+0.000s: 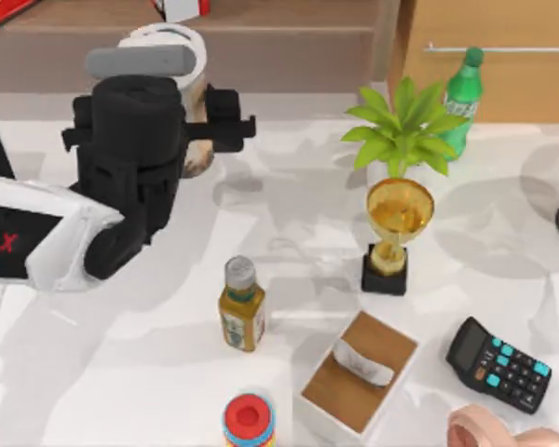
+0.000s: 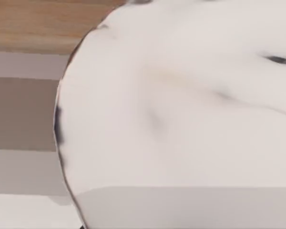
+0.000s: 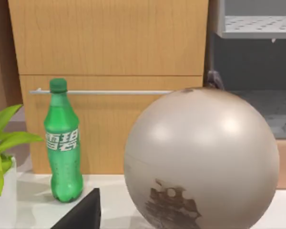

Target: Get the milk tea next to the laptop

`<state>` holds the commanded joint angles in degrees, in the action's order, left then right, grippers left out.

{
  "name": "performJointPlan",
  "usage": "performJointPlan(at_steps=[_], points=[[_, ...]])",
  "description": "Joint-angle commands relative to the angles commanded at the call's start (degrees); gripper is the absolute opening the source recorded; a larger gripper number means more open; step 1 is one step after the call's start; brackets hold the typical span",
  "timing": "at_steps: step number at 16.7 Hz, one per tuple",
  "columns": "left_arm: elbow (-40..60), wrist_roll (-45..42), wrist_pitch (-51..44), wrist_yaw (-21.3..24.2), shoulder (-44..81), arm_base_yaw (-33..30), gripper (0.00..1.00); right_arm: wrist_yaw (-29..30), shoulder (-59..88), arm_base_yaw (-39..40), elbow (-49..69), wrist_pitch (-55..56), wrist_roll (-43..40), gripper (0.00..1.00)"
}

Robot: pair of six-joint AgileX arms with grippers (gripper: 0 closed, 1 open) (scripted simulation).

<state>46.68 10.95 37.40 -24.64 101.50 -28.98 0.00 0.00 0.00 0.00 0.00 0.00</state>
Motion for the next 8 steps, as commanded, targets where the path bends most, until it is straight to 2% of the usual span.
performJointPlan(at_steps=[8], points=[[-7.70, -2.69, -2.63, 5.53, -12.10, 6.52, 0.00, 0.00, 0.00, 0.00, 0.00, 0.00, 0.00, 1.00]])
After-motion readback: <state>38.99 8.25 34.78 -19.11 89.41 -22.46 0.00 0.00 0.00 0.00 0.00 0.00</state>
